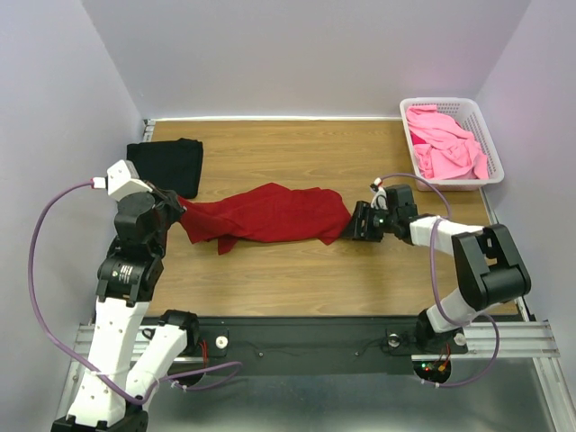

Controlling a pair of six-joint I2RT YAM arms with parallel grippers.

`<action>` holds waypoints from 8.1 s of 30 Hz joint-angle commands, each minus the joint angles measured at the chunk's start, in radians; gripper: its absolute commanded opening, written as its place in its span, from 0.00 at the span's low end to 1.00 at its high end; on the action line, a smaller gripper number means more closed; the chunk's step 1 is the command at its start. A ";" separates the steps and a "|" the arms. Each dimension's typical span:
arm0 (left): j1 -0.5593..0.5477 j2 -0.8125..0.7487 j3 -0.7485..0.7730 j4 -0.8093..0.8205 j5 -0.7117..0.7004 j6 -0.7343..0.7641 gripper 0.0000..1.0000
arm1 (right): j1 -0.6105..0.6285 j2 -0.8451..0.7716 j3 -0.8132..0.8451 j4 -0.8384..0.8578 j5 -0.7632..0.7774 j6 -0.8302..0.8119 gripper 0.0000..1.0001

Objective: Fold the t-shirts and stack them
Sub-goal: Flatten the tshirt out, then fold the tshirt

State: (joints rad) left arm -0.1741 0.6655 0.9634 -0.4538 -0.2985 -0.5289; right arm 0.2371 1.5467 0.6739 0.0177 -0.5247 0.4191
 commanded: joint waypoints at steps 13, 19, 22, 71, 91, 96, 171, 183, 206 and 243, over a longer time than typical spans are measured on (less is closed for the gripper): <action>0.005 0.006 0.001 0.047 -0.014 0.004 0.00 | -0.032 0.121 -0.054 0.110 -0.012 -0.031 0.58; 0.005 0.013 0.006 0.053 -0.022 0.010 0.00 | -0.051 0.109 -0.066 0.116 -0.011 -0.022 0.49; 0.005 0.019 0.011 0.052 -0.028 0.012 0.00 | -0.055 0.087 -0.069 0.113 -0.005 -0.017 0.39; 0.007 0.553 1.270 0.236 0.110 0.336 0.00 | -0.213 -0.270 1.296 -0.490 0.416 -0.200 0.01; 0.007 0.744 1.356 0.302 0.134 0.337 0.00 | -0.213 -0.032 1.487 -0.479 0.333 -0.194 0.01; 0.008 0.876 1.423 0.333 0.154 0.316 0.00 | -0.213 0.128 1.615 -0.470 0.296 -0.178 0.01; 0.050 -0.304 -0.407 -0.028 0.027 -0.415 0.00 | -0.213 -0.378 -0.073 -0.429 0.221 0.202 0.01; 0.050 -0.259 -0.213 -0.074 -0.252 -0.327 0.00 | -0.216 -0.568 0.081 -0.748 0.445 0.170 0.01; 0.050 -0.396 -0.213 -0.230 -0.218 -0.370 0.00 | -0.216 -0.740 0.070 -1.076 0.328 0.242 0.01; 0.050 0.204 -0.296 0.282 -0.231 -0.074 0.00 | -0.216 -0.103 0.300 -0.733 0.388 0.066 0.01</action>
State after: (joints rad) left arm -0.1287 0.8940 0.6716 -0.2268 -0.4671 -0.6216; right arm 0.0265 1.4303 0.9207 -0.7731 -0.1539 0.5022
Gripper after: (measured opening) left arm 0.037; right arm 0.023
